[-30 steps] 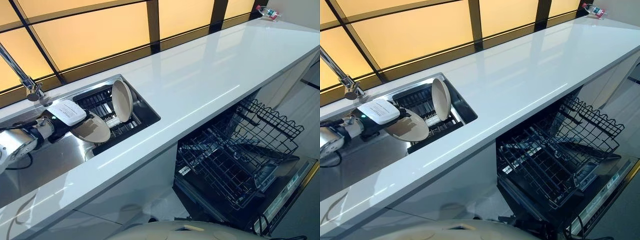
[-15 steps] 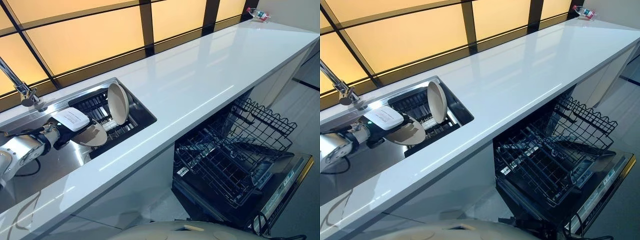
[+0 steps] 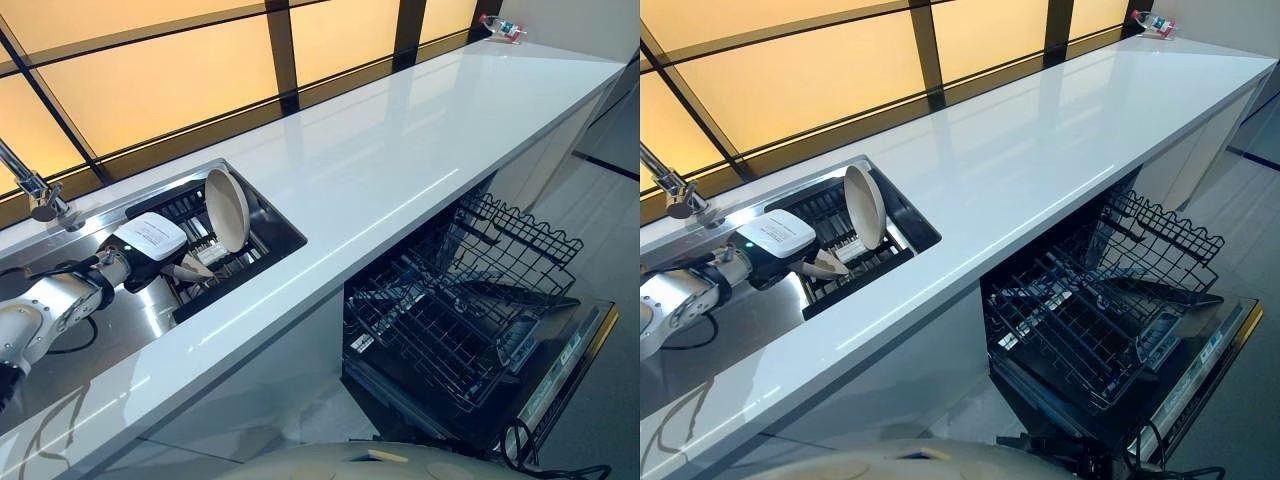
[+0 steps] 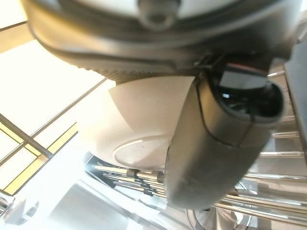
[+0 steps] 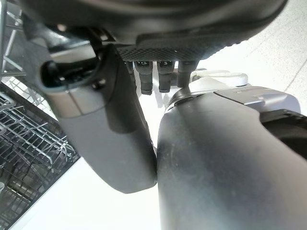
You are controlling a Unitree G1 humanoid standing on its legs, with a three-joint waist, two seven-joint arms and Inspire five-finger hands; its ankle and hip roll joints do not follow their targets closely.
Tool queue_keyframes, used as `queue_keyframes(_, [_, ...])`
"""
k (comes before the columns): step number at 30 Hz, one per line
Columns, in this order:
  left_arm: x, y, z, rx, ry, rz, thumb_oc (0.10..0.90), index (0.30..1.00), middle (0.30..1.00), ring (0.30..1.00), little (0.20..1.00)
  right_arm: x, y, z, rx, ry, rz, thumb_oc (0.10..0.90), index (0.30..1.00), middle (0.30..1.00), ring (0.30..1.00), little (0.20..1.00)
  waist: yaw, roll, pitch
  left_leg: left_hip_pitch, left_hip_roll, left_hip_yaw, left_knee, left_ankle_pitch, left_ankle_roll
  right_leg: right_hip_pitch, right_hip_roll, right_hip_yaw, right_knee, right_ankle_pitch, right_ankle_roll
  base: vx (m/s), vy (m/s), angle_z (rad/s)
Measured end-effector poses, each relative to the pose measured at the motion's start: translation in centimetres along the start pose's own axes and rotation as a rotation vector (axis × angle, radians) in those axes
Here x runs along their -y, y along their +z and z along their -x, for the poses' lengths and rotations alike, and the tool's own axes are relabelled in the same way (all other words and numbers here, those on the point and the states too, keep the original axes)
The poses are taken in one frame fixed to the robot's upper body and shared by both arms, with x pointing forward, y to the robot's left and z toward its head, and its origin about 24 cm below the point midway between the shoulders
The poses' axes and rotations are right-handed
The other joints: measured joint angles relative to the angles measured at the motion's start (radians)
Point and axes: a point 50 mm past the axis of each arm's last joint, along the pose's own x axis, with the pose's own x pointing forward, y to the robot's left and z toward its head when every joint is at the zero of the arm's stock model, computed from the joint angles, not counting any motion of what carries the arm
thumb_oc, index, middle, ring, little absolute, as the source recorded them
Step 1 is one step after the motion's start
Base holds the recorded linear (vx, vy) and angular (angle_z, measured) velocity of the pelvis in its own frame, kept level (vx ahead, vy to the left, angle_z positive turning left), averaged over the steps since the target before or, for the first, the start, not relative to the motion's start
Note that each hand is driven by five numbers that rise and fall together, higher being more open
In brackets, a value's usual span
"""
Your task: Pick up plates and place into dishwasher.
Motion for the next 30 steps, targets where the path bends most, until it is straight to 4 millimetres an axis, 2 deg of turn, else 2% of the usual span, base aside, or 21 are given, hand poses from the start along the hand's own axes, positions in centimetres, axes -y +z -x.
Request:
queue_keyframes(6, [-0.3, -1.2, 0.4, -0.057, 0.067, 0.022, 0.100, 0.300, 0.300, 0.300, 0.200, 0.0, -0.1, 0.0, -0.008, -0.002, -0.005, 0.800, 0.900, 0.900, 0.900, 0.900, 0.004, -0.002, 0.000, -0.001, 0.001, 0.001, 0.000, 0.000, 0.000, 0.000, 0.000, 0.000, 0.000, 0.000, 0.000, 0.00, 0.000, 0.00])
queue_keyframes(10, [-1.7, -2.8, 1.2, -0.100, 0.180, 0.049, 0.100, 0.300, 0.300, 0.300, 0.200, -0.1, -0.1, -0.1, -0.007, -0.002, -0.016, 0.800, 0.900, 0.900, 0.900, 0.900, 0.008, -0.007, 0.000, -0.003, 0.001, 0.001, 0.000, 0.001, 0.001, -0.001, 0.001, 0.000, 0.000, 0.000, 0.000, 0.00, 0.000, 0.00])
queue_keyframes(15, [-5.0, -4.5, 2.5, -0.172, 0.503, 0.181, 0.100, 0.300, 0.300, 0.300, 0.200, -0.2, -0.7, -0.1, -0.001, 0.004, -0.069, 0.800, 0.900, 0.900, 0.900, 0.900, 0.029, -0.020, 0.002, -0.004, 0.002, 0.000, 0.000, 0.000, 0.000, -0.001, 0.002, 0.000, 0.000, 0.000, -0.001, 0.00, 0.000, 0.00])
queue_keyframes(17, [-7.0, -5.2, 3.5, -0.196, 0.672, 0.223, 0.100, 0.300, 0.300, 0.300, 0.200, -0.3, -0.9, -0.1, 0.005, 0.011, -0.097, 0.800, 0.900, 0.900, 0.900, 0.900, 0.035, -0.030, 0.003, -0.004, 0.003, -0.001, 0.000, -0.002, -0.003, -0.002, 0.003, -0.001, 0.000, 0.000, 0.000, 0.00, 0.000, 0.00])
queue_keyframes(18, [-8.6, -5.6, 4.4, -0.201, 0.793, 0.239, 0.100, 0.300, 0.300, 0.300, 0.200, -0.4, -1.0, -0.2, 0.009, 0.016, -0.112, 0.800, 0.900, 0.900, 0.900, 0.900, 0.038, -0.037, 0.003, -0.004, 0.003, 0.000, 0.000, -0.003, -0.004, -0.003, 0.003, 0.000, 0.000, 0.000, 0.000, 0.00, 0.000, 0.00])
queue_keyframes(20, [-10.3, -5.9, 5.5, -0.212, 0.920, 0.234, 0.100, 0.300, 0.300, 0.300, 0.200, -0.5, -1.2, -0.2, 0.011, 0.020, -0.129, 0.800, 0.900, 0.900, 0.900, 0.900, 0.039, -0.041, 0.004, -0.004, 0.004, 0.002, 0.000, -0.005, -0.005, -0.003, 0.003, 0.003, 0.000, 0.000, 0.000, -0.03, 0.019, -0.05])
queue_keyframes(23, [-12.6, -5.9, 7.3, -0.196, 1.090, 0.219, 0.100, 0.300, 0.300, 0.300, 0.200, -0.5, -1.4, -0.2, 0.021, 0.022, -0.141, 0.800, 0.900, 0.900, 0.900, 0.900, 0.040, -0.042, 0.001, -0.004, 0.004, 0.009, 0.000, -0.009, -0.004, -0.012, 0.004, 0.019, 0.000, 0.000, 0.000, -0.03, 0.019, -0.14])
queue_keyframes(26, [-13.6, -5.1, 7.9, -0.148, 1.158, 0.225, 0.100, 0.300, 0.300, 0.300, 0.200, -0.4, -1.6, -0.2, 0.053, 0.022, -0.116, 0.800, 0.900, 0.900, 0.900, 0.900, 0.039, -0.043, -0.005, -0.005, 0.004, 0.012, 0.000, -0.010, -0.004, -0.015, 0.004, 0.023, 0.000, 0.000, 0.000, -0.04, 0.013, -0.06])
queue_keyframes(30, [-14.0, -3.6, 7.8, -0.072, 1.192, 0.250, 0.100, 0.300, 0.300, 0.300, 0.200, -1.4, -0.1, 0.0, 0.164, 0.049, 0.089, 0.800, 0.900, 0.900, 0.900, 0.900, 0.027, -0.036, -0.005, -0.005, 0.006, 0.014, 0.000, -0.010, -0.004, -0.018, 0.006, 0.027, 0.000, 0.001, -0.002, -0.02, 0.008, -0.03])
